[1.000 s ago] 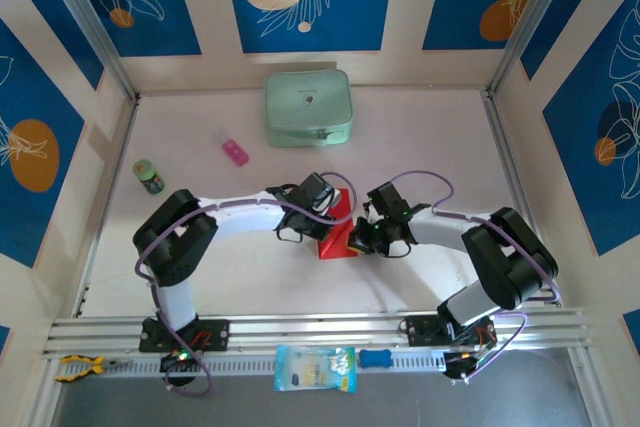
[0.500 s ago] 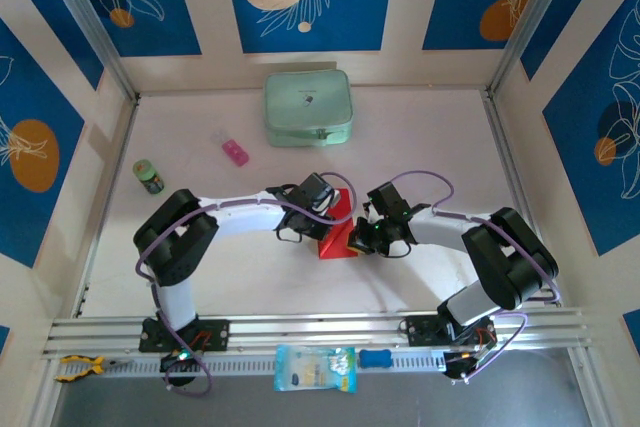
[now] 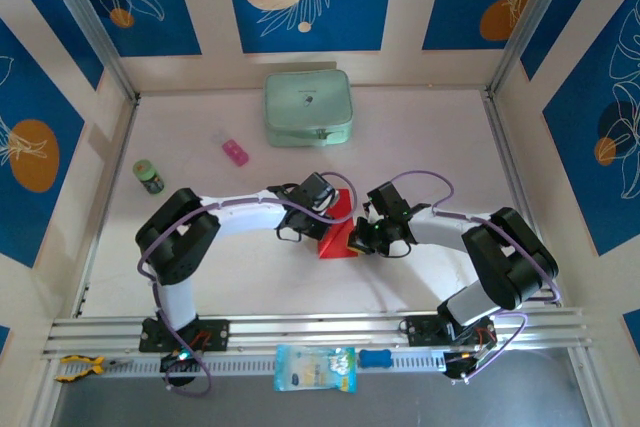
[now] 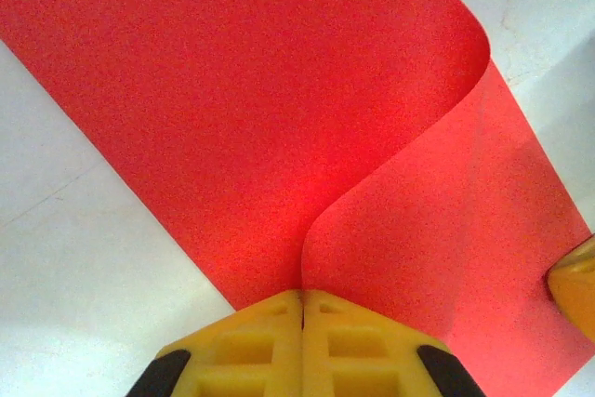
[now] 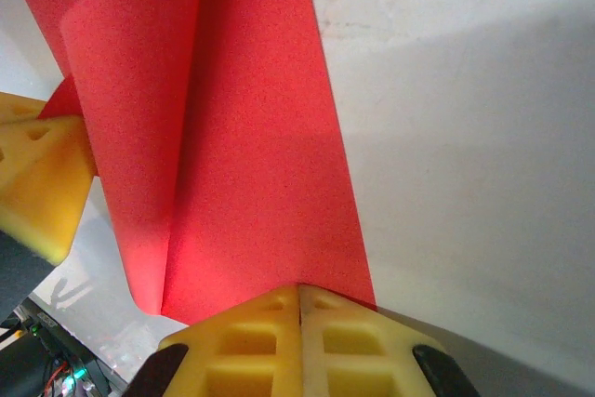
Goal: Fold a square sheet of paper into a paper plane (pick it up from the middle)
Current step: Fold the triangle a second time at the center of the table.
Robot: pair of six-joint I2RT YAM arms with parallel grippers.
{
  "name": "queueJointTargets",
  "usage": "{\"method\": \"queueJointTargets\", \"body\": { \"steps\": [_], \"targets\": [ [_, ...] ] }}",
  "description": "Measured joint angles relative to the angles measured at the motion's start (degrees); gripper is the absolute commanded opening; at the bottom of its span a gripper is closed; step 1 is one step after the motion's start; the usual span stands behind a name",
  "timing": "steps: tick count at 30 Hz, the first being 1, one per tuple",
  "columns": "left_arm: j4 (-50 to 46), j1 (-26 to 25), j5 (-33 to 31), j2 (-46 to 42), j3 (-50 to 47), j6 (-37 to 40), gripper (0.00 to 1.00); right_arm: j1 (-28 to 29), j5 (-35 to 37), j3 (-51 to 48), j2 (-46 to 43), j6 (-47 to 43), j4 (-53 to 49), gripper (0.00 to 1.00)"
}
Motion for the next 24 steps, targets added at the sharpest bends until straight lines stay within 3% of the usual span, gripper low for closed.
{"method": "queueJointTargets", "body": {
  "steps": [24],
  "targets": [
    [0.0,0.0,0.42,1.14,0.85,1.66,0.01,0.0,-0.02,0.0,0.0,-0.39,0.0,0.04]
  ]
}}
